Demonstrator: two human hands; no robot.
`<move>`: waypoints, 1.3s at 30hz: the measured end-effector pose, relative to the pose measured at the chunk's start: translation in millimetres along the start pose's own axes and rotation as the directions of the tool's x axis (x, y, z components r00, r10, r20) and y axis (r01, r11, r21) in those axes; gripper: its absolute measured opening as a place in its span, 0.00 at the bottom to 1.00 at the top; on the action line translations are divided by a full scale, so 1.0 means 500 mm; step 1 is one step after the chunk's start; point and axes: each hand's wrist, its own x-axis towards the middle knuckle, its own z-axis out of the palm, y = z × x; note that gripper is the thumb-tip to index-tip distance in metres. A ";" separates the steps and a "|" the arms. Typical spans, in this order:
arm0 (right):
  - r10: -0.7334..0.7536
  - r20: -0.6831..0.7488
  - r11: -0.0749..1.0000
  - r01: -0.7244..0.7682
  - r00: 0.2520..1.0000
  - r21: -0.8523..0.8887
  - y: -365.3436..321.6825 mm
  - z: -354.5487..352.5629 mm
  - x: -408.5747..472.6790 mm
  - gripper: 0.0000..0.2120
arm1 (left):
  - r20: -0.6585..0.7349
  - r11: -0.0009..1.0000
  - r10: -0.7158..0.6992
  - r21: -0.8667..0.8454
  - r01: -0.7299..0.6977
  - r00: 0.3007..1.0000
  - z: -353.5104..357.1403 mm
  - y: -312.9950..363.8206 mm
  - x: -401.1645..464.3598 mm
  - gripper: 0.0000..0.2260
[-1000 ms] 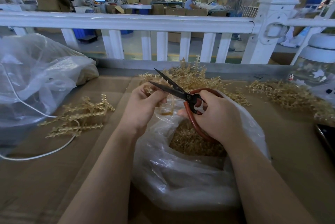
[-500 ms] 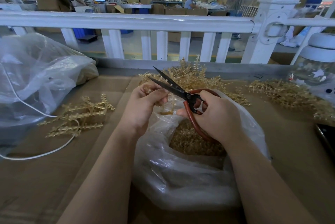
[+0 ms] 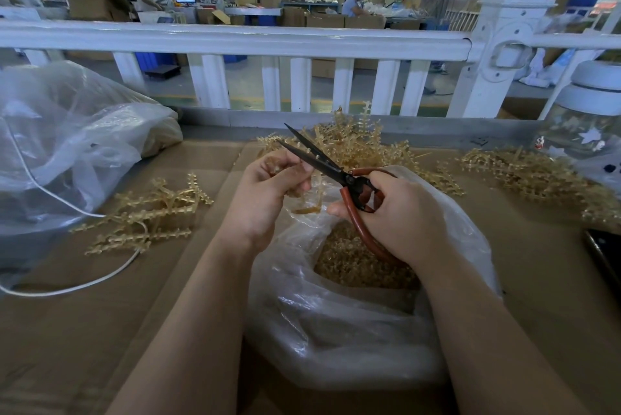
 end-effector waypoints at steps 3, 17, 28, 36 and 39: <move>-0.006 -0.019 1.000 0.006 1.000 -0.009 0.000 0.002 0.000 0.35 | -0.004 1.000 -0.004 0.004 0.004 1.000 0.000 -0.001 0.001 0.10; -0.020 -0.069 0.999 0.017 0.997 -0.044 0.001 0.000 0.000 0.31 | -0.027 0.994 -0.009 0.104 0.012 1.000 0.008 0.001 -0.002 0.06; 0.008 -0.064 0.999 -0.010 0.998 -0.039 0.011 0.008 0.001 0.35 | -0.145 0.991 0.091 0.113 -0.075 0.985 0.017 -0.010 0.005 0.08; 0.009 -0.036 1.000 -0.011 0.999 -0.030 0.007 0.006 0.003 0.36 | -0.135 0.991 0.090 0.112 -0.075 0.987 0.011 -0.009 0.003 0.05; 0.006 -0.027 0.999 -0.007 1.000 -0.041 0.006 0.006 0.003 0.35 | -0.125 0.993 0.079 0.094 -0.068 0.989 0.010 -0.005 0.001 0.05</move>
